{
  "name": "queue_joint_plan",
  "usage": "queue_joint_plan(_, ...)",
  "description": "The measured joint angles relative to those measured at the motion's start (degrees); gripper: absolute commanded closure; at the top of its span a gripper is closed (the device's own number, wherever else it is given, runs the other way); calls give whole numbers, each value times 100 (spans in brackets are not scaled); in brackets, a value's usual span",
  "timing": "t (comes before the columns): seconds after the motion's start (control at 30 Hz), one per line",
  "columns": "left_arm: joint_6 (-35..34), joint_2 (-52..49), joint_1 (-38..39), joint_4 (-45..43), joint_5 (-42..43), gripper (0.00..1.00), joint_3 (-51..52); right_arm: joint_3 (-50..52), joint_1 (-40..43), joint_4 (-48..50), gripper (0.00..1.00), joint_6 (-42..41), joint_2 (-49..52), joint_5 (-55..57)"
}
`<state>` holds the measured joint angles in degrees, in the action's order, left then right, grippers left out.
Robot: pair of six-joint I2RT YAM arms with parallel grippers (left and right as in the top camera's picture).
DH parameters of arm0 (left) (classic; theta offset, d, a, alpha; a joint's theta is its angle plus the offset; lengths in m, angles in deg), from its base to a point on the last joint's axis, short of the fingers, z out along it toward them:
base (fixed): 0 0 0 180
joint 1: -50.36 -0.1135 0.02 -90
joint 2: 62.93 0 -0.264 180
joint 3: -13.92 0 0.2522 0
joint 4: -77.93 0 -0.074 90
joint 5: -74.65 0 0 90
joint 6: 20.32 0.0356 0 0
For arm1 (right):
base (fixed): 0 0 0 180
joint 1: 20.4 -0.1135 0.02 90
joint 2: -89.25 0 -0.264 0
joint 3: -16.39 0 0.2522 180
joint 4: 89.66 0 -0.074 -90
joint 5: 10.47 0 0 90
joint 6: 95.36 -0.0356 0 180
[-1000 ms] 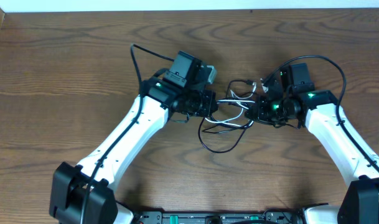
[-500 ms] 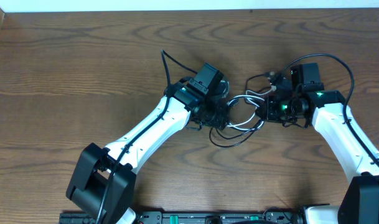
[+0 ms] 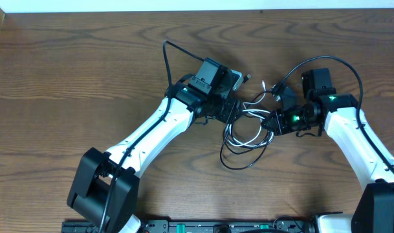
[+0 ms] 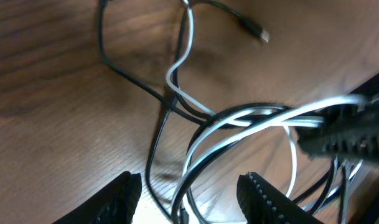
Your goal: Untangle cables
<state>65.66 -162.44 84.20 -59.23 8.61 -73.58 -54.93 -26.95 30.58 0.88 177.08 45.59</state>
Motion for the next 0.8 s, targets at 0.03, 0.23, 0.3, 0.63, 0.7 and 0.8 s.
queue_joint_plan(0.03,168,0,-2,63,42,45,0,0,0,0,99,52,0,-46)
queue_joint_plan(0.23,1023,-142,0,195,590,46,0,0,0,2,99,205,0,-286)
queue_joint_plan(0.3,1163,-247,0,197,730,46,0,0,0,0,99,223,0,-350)
queue_joint_plan(0.63,1381,-938,0,-79,595,76,2,0,0,-35,99,243,0,-531)
queue_joint_plan(0.7,1397,-949,-2,-188,520,91,2,0,0,-68,99,243,0,-535)
queue_joint_plan(0.8,1298,-946,-24,-310,463,92,0,0,0,-87,99,243,0,-531)
